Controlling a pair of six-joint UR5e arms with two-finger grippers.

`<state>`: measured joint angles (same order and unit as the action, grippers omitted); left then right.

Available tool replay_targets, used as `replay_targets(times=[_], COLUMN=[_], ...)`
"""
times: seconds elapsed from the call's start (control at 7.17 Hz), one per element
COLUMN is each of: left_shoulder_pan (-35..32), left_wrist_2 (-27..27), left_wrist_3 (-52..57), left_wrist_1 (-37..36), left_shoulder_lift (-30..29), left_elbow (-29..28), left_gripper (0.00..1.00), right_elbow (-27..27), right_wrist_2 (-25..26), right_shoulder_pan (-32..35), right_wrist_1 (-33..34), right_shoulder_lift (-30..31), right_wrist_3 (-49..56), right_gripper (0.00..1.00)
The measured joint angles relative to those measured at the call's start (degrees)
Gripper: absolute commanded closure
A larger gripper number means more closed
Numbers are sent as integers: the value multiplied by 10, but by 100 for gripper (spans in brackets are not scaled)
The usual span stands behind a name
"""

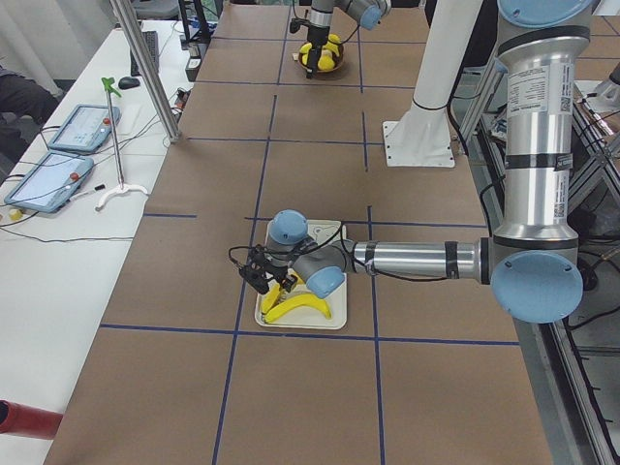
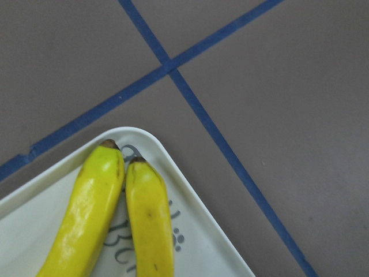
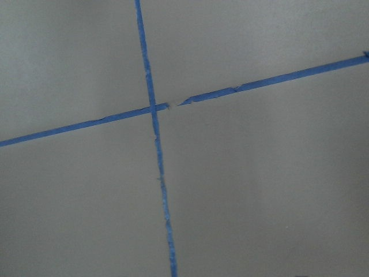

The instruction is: Transfer all bananas from basket to plate

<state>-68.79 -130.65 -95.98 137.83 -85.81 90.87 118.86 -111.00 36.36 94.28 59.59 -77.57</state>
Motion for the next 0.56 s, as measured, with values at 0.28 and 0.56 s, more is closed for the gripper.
replay_targets(times=[0.28, 0.56], left_shoulder_pan=[2, 50], left_wrist_2=[-32, -36], left_wrist_3=[54, 81], left_wrist_1=[-2, -2], left_shoulder_lift=[4, 4], left_elbow=[71, 119], left_gripper=[0, 0], right_elbow=[45, 89], right_wrist_2=[-34, -45], right_shoulder_pan=[40, 86], right_wrist_1=[37, 55], right_shoulder_lift=[67, 169], right_wrist_3=[109, 253], right_gripper=[1, 1])
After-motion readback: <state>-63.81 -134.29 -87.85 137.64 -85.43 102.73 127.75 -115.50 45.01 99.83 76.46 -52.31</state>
